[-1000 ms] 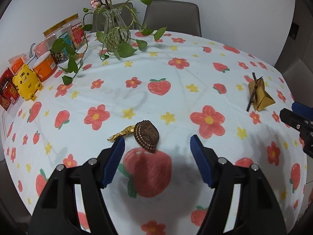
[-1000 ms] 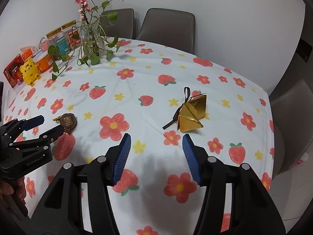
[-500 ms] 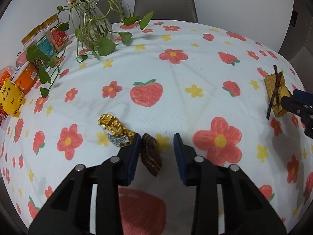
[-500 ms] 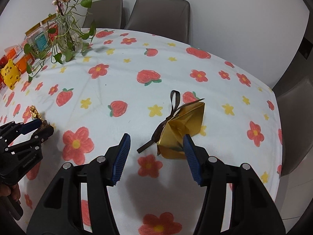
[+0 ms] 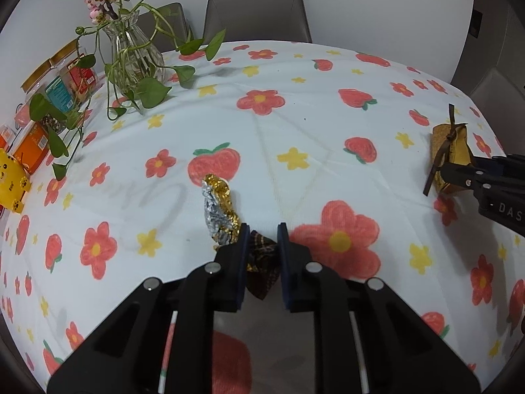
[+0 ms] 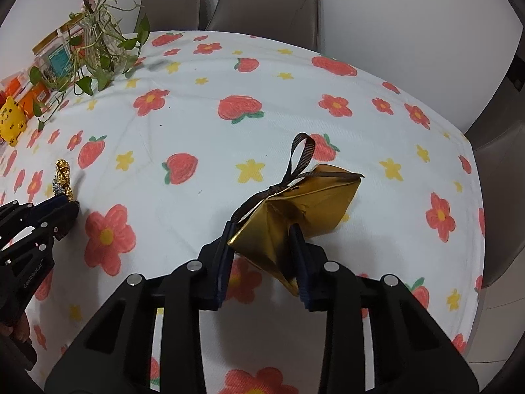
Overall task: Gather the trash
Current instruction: 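Grasp the foil-wrapped chocolate with the left tool while the right tool grasps the gold gift box, then carry the foil chocolate and gold gift box with both tools over the grey bin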
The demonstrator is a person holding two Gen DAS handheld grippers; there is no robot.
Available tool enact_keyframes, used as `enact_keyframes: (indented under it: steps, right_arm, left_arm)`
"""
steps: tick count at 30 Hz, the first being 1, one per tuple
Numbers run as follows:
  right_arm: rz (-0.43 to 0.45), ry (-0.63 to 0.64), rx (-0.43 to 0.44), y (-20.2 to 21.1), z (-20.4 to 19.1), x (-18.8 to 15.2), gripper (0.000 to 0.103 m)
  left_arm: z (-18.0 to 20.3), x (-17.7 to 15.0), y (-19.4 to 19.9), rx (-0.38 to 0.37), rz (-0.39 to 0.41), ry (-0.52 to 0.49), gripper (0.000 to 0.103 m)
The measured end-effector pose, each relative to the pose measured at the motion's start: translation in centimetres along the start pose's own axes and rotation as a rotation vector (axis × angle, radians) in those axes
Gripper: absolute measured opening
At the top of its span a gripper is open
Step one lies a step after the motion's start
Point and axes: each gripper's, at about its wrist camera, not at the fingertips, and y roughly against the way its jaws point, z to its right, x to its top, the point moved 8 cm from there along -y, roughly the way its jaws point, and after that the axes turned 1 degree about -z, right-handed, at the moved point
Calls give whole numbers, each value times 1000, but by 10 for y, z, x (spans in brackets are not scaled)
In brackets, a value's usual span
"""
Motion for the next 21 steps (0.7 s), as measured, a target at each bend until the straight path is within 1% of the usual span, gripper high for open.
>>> enact_keyframes:
  steps: [4, 9, 14, 21]
  right_arm:
    - [10, 13, 20, 11, -10, -5, 31]
    - [17, 39, 42, 27, -25, -13, 31]
    - [30, 60, 60, 50, -42, -25, 31]
    - [59, 66, 61, 84, -59, -41, 31]
  left_arm:
    - [7, -5, 7, -18, 7, 1, 16]
    - [10, -11, 26, -39, 29, 10, 16]
    - [10, -16, 53, -62, 62, 20, 16]
    - [14, -28, 91, -90, 110, -9, 16]
